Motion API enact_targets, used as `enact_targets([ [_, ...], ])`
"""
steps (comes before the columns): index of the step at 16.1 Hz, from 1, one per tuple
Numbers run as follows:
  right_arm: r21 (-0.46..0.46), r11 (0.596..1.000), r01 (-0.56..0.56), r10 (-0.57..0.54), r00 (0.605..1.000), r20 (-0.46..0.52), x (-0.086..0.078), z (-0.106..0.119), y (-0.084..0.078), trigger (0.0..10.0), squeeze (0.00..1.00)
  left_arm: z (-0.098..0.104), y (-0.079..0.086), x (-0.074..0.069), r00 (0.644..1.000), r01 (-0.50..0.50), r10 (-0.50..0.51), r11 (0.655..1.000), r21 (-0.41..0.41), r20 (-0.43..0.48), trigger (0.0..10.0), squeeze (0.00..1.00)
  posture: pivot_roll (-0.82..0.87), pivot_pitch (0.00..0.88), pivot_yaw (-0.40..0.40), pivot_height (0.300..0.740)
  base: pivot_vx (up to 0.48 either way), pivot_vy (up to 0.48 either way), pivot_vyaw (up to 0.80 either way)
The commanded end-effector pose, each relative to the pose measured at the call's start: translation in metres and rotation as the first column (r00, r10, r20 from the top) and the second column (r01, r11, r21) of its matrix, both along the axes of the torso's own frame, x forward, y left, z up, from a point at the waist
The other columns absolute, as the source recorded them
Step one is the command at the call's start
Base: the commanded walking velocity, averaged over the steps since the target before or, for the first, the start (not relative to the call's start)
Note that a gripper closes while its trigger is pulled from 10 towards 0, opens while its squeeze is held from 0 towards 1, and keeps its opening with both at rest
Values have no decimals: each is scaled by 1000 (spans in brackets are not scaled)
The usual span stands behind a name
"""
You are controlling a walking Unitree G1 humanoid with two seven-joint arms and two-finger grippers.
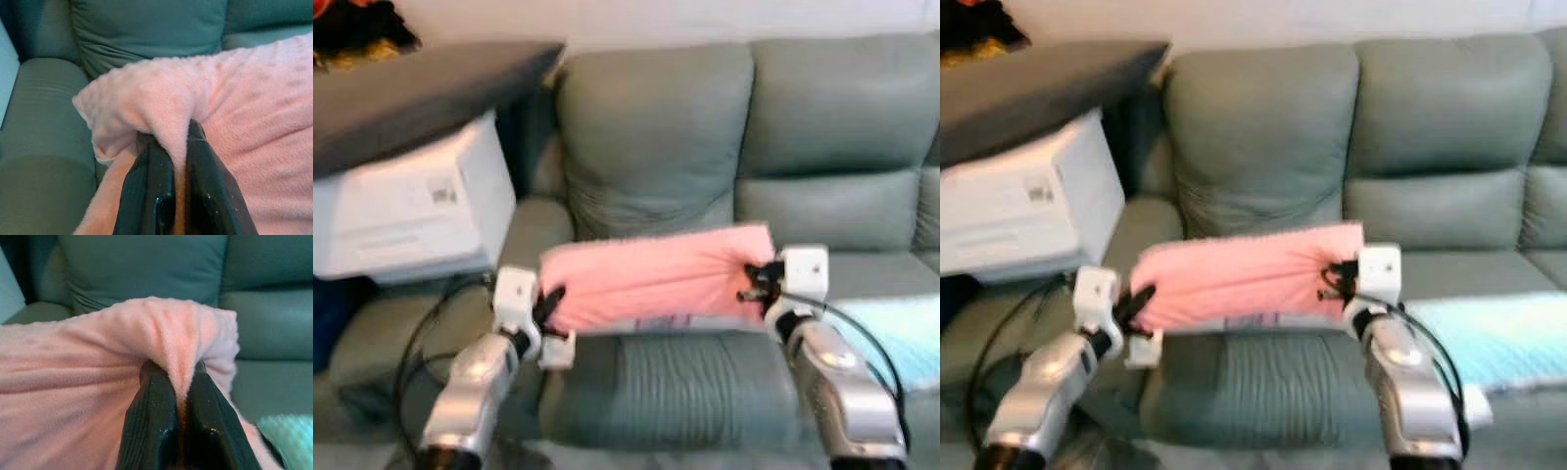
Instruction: Move the pillow to the sofa
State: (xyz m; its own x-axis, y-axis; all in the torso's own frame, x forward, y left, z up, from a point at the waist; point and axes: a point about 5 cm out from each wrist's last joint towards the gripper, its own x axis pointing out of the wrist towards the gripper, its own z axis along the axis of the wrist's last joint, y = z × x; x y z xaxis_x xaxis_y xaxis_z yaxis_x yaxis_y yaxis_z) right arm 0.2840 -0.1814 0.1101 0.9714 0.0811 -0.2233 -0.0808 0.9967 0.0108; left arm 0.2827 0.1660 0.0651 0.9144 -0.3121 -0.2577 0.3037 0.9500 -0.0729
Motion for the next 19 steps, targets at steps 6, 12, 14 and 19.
enact_targets([
  [6,-13,998,65,-64,996,56,1,8,-9,10000,0,1,13,-1,999,-35,35,999,16,0,10000,0,-59,0,88,740,77,0,0],
  [12,-8,999,45,-44,997,67,1,10,-7,10000,0,-5,10,-1,999,-48,48,999,17,-12,10000,0,-66,0,81,740,0,0,0],
  [14,-15,999,44,-43,997,70,1,10,-7,10000,0,-6,10,-1,999,-51,51,999,19,-15,10000,0,-68,0,78,740,0,0,0],
  [19,-18,999,40,-39,997,73,0,11,-6,10000,0,-3,3,-3,1000,-11,11,999,-37,3,10000,0,-76,0,75,740,0,0,0],
])
